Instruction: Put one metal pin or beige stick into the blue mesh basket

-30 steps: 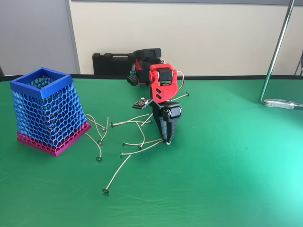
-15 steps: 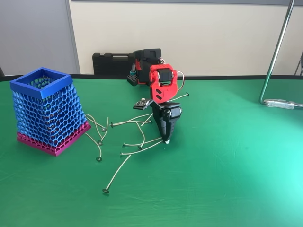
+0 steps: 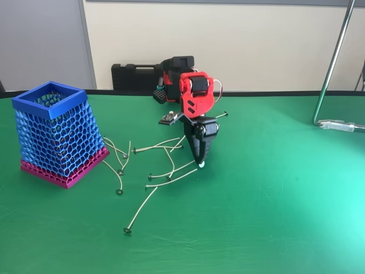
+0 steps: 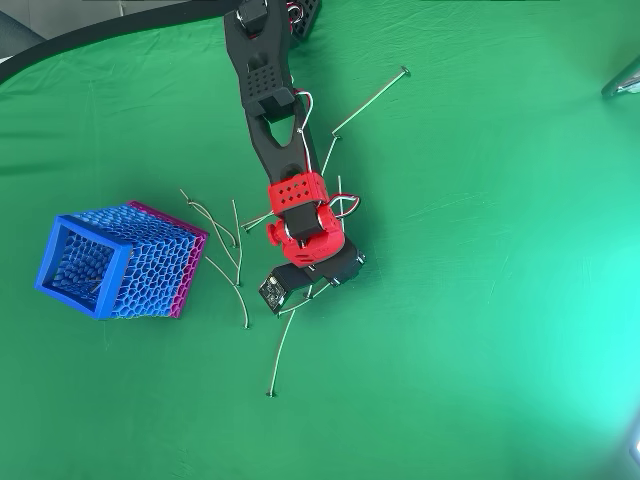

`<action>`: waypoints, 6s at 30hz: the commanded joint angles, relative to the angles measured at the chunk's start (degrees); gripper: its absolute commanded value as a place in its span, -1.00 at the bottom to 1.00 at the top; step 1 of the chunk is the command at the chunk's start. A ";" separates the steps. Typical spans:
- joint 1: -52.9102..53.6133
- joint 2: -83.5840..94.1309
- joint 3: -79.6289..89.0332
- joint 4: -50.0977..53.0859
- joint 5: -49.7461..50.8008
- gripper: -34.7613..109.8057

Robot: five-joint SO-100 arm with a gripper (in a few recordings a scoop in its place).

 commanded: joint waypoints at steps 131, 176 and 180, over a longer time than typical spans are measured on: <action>44.65 33.05 0.79 -17.84 -0.53 -0.51; 11.16 138.08 137.72 -31.73 8.09 -0.51; 9.67 144.76 144.58 -33.05 8.26 -0.51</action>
